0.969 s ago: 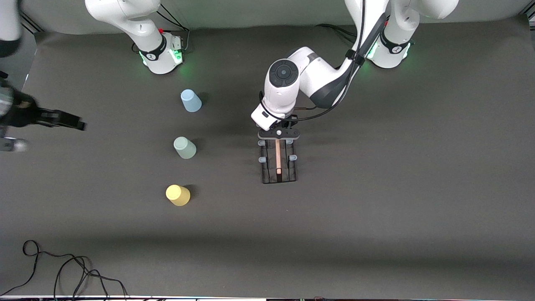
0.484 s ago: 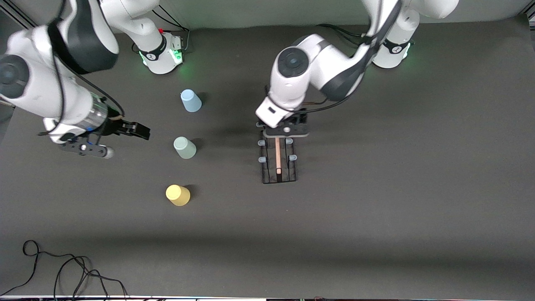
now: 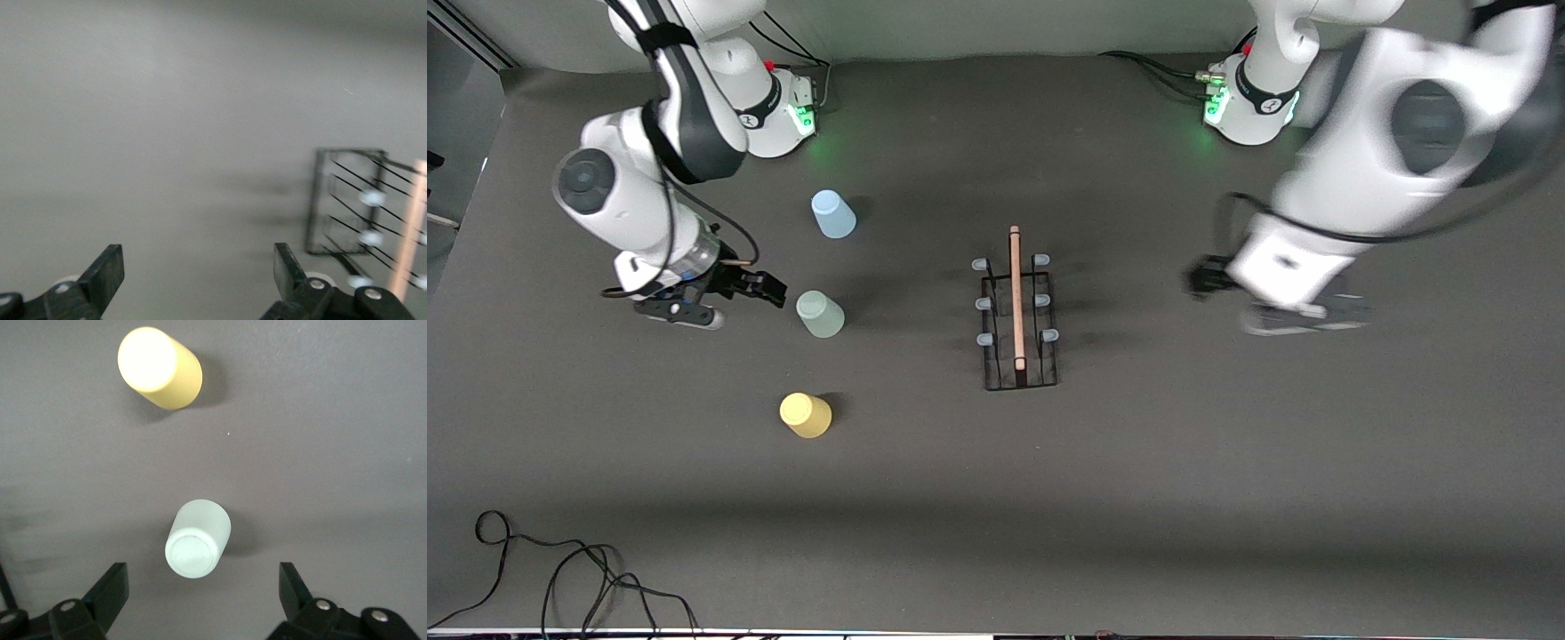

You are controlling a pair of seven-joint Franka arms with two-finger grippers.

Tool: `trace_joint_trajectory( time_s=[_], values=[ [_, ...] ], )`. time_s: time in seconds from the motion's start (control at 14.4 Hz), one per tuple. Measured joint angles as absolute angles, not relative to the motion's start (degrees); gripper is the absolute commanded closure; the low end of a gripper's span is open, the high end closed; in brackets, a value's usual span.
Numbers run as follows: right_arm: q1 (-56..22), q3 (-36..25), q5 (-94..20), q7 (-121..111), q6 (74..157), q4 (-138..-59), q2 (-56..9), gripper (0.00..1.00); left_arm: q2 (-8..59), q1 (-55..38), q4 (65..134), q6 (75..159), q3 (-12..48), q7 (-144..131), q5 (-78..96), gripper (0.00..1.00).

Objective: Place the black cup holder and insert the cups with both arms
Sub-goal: 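Release the rack with the left gripper while the right gripper reaches the mint cup, then grasp the mint green cup with the right gripper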

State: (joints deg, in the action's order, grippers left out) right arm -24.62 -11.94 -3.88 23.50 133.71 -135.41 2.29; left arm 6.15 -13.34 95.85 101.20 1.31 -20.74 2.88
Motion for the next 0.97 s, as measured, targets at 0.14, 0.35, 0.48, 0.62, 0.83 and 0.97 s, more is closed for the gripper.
trace_joint_trajectory(
  time_s=[0.14, 0.35, 0.48, 0.62, 0.83, 0.97],
  values=[
    [-25.0, -11.9, -3.9, 23.8, 138.3, -138.9, 2.0, 0.0, 4.9, -7.6, 96.6, 101.1, 1.3, -14.6, 2.0, 0.0],
    [-26.4, -11.9, -6.8, 23.9, 147.2, -143.6, 0.1, 0.0, 1.7, 0.0, 99.4, 101.1, 1.3, -6.5, 1.8, 0.0],
    [-28.6, -11.9, -8.7, 25.4, 151.5, -144.8, -2.3, 0.0, -0.3, 2.4, 101.1, 101.1, 1.3, -4.9, 1.8, 0.0],
    [-31.1, -11.9, -9.0, 28.6, 155.2, -144.9, -5.3, 0.0, -1.1, 2.8, 101.7, 101.1, 1.4, -4.8, 1.2, 0.0],
    [-32.5, -11.9, -9.0, 29.7, 158.7, -144.8, -9.3, 0.0, -1.4, 2.8, 101.7, 101.2, 1.7, -4.8, 0.7, 0.0],
    [-32.4, -12.1, -9.0, 29.7, 159.4, -144.8, -11.1, 0.71, -1.3, 2.8, 101.6, 101.2, 1.8, -4.8, 0.4, 0.0]
  ],
)
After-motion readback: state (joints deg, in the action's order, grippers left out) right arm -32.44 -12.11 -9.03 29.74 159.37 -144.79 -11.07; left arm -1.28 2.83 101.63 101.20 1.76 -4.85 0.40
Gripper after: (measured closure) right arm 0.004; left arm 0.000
